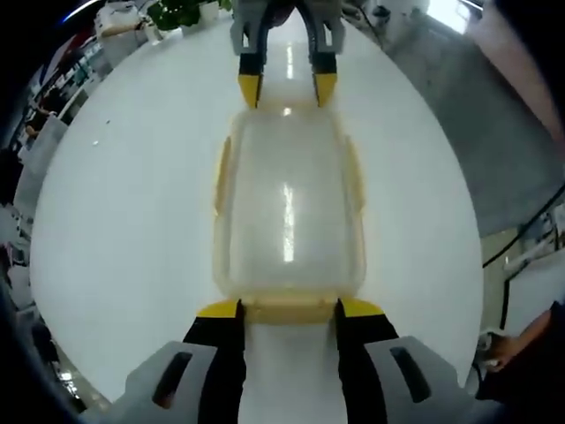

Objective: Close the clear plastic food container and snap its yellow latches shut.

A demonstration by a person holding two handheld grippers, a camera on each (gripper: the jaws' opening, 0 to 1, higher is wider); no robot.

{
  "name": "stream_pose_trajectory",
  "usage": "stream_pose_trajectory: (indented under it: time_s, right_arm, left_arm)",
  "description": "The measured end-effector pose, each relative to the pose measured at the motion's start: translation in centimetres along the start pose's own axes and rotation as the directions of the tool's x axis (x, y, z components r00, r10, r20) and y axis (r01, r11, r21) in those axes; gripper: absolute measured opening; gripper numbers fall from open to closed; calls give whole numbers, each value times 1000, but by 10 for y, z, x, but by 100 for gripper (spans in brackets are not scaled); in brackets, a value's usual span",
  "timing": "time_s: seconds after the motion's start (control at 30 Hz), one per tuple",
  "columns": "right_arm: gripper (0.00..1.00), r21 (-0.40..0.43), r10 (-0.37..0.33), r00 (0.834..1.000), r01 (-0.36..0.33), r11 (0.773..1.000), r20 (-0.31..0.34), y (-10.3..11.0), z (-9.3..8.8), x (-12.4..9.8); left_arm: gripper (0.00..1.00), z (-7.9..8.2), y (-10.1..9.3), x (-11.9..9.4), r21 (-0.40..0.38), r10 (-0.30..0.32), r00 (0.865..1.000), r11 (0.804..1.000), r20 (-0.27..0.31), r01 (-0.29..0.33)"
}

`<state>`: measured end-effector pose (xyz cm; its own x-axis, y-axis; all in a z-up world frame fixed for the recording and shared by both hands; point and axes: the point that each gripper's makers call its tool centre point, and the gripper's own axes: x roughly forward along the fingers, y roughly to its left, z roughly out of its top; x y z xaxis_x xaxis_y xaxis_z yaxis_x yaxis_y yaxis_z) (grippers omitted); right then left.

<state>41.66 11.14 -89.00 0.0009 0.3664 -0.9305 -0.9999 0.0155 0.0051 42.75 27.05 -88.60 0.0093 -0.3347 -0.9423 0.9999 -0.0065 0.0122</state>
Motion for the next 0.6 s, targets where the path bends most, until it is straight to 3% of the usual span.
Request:
stream_pose_trajectory:
  time_s: [0.23,0.6]
  right_arm:
    - [38,-13,3,1000,-3,1000,-9,0,-1,0]
    - [38,-5,-1,1000,1,1000,-25,0,-1,1]
  left_arm:
    - [38,3,2,2,17,-1,998,1000,-69,2]
    - [38,2,1,0,9,-3,997,1000,-72,4]
